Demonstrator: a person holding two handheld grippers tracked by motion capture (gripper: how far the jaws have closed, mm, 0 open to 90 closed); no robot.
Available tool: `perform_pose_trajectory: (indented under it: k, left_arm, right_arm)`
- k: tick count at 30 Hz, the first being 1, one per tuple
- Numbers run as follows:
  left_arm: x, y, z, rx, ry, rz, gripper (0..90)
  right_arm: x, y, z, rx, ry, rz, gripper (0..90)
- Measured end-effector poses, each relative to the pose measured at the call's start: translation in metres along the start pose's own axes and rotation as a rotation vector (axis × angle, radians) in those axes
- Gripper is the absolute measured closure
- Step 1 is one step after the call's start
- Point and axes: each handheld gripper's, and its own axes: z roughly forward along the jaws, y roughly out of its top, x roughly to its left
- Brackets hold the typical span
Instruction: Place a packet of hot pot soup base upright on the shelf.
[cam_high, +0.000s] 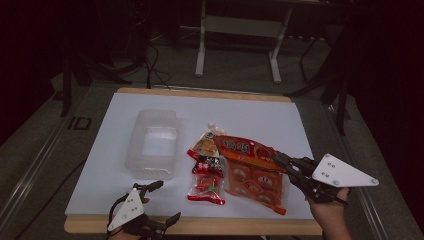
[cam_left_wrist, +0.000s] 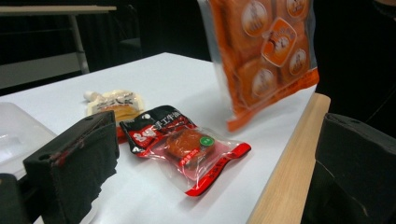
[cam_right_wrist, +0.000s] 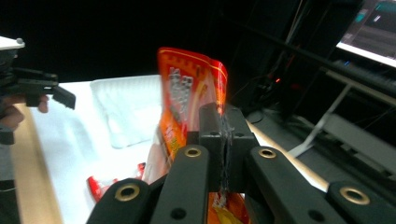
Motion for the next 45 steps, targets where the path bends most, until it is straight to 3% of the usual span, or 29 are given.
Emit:
perform_pose_trajectory:
  k: [5,14,15,19,25,28,33,36,41,45]
  left_arm:
    - [0.003,0.007,0.002,-0.015,0.001,0.005,0.0]
    - [0.012,0.029,0.008,-0.043,-0.044,-0.028,0.0]
    - [0.015,0.041,0.013,-0.05,-0.077,-0.036,0.0]
    - [0.018,0.059,0.022,-0.05,-0.088,-0.006,0.0]
    - [0.026,0.082,0.041,-0.074,-0.125,-0.025,0.0]
    - [0.029,0.096,0.05,-0.075,-0.148,0.004,0.0]
    - [0.033,0.118,0.061,-0.103,-0.198,0.006,0.0]
    - [0.036,0.125,0.067,-0.107,-0.292,-0.002,0.0]
    - [0.036,0.129,0.078,-0.115,-0.353,-0.012,7.1]
    - [0.037,0.129,0.088,-0.119,-0.423,-0.017,18.9]
  right_arm:
    - [0.001,0.012,0.001,-0.02,-0.015,-0.026,89.1]
    - [0.001,0.036,-0.004,-0.066,-0.032,-0.046,89.0]
    - [0.003,0.044,-0.006,-0.08,-0.024,-0.057,89.0]
    - [0.006,0.057,-0.008,-0.097,-0.008,-0.08,89.0]
    - [0.013,0.071,-0.008,-0.123,0.019,-0.095,89.0]
    - [0.016,0.076,-0.008,-0.136,0.036,-0.102,89.0]
    - [0.021,0.083,-0.006,-0.143,0.048,-0.116,88.9]
    - [0.022,0.085,-0.004,-0.146,0.063,-0.115,88.9]
    - [0.025,0.086,-0.001,-0.149,0.078,-0.117,88.9]
    - [0.027,0.086,0.003,-0.142,0.088,-0.12,88.9]
